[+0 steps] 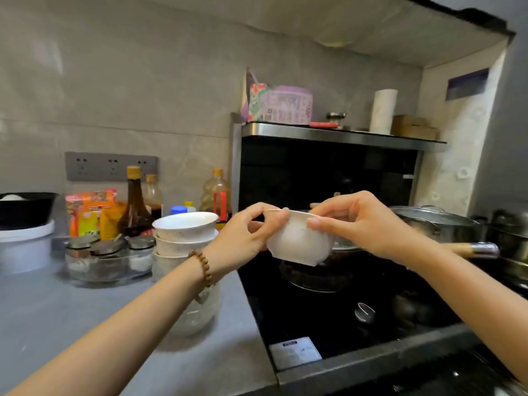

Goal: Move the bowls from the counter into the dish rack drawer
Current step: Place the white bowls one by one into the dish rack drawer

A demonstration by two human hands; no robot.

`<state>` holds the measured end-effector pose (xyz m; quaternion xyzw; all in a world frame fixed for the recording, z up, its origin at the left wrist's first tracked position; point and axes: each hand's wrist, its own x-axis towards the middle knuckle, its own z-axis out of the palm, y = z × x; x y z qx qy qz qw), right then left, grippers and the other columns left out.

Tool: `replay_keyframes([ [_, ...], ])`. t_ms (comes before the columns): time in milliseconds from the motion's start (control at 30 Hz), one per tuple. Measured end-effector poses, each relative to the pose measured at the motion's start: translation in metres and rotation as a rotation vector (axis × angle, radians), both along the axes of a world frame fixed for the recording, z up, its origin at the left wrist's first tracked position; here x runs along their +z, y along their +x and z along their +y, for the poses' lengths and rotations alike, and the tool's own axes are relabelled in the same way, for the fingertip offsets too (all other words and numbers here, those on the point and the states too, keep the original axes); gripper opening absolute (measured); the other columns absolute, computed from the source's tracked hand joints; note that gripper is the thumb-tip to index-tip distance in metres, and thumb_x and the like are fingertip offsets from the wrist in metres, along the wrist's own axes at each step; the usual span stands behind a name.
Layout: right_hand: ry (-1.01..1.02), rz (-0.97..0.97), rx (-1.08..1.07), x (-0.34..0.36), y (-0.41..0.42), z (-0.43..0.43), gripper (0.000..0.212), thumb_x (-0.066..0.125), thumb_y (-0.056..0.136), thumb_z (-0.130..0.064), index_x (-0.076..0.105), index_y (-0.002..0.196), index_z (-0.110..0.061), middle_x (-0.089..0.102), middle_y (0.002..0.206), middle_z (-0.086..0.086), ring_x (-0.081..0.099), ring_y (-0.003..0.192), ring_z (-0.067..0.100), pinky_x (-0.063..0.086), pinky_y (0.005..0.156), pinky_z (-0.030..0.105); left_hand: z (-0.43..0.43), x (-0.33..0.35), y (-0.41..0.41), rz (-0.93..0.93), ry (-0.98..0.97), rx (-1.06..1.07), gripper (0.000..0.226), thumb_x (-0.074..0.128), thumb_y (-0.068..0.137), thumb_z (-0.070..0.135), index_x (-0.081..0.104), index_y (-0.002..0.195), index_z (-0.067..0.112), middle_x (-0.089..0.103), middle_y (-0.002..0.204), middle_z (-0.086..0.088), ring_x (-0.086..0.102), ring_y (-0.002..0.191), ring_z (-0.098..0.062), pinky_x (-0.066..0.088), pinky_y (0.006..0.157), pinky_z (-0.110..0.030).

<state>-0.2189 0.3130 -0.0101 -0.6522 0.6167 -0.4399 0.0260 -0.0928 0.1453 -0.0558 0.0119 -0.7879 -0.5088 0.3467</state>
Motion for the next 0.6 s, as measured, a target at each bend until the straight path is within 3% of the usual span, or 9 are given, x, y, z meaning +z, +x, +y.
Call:
replay_keyframes([
  [100,0.068,-0.100,-0.067,-0.025,-0.017,0.042,0.023,0.066,0.073,-0.041,0.076,0.090,-0.028,0.076,0.087,-0.007,0.071,0.083,0.004,0.052,0.068,0.012,0.032,-0.022,-0.033,-0.093,-0.045,-0.082,0.045,0.050,0.068,0.068,0.060,0.102,0.041,0.067,0.105,0.011,0.064,0.098,-0.004,0.055,0.084,-0.029],
  [300,0.166,-0.391,-0.275,-0.098,-0.053,0.113,0.022,0.065,0.080,-0.039,0.076,0.094,-0.026,0.076,0.089,-0.004,0.071,0.079,0.005,0.050,0.058,0.011,0.102,-0.096,-0.092,-0.294,0.027,-0.258,0.068,0.044,0.070,0.073,0.050,0.124,0.031,0.066,0.107,0.008,0.065,0.092,0.001,0.055,0.074,-0.020],
  [400,0.231,-0.542,-0.372,-0.141,-0.071,0.138,0.027,0.067,0.077,-0.039,0.077,0.094,-0.022,0.076,0.089,-0.001,0.072,0.081,0.010,0.053,0.061,0.015,0.131,-0.149,-0.116,-0.358,0.131,-0.273,0.071,0.046,0.073,0.073,0.049,0.126,0.026,0.068,0.104,0.003,0.066,0.090,-0.004,0.054,0.080,-0.024],
  [533,0.343,-0.694,-0.477,-0.206,-0.092,0.160,0.024,0.064,0.083,-0.037,0.076,0.098,-0.022,0.076,0.092,-0.001,0.072,0.083,0.010,0.053,0.061,0.017,0.160,-0.223,-0.134,-0.444,0.203,-0.265,0.079,0.043,0.065,0.076,0.046,0.127,0.027,0.066,0.099,0.013,0.063,0.081,0.006,0.051,0.078,-0.023],
  [600,0.372,-0.777,-0.515,-0.238,-0.101,0.164,0.020,0.063,0.085,-0.035,0.076,0.094,-0.024,0.076,0.089,-0.002,0.072,0.078,0.009,0.053,0.058,0.019,0.166,-0.256,-0.142,-0.490,0.216,-0.257,0.084,0.043,0.066,0.077,0.042,0.131,0.025,0.063,0.110,0.010,0.062,0.093,0.003,0.050,0.085,-0.024],
])
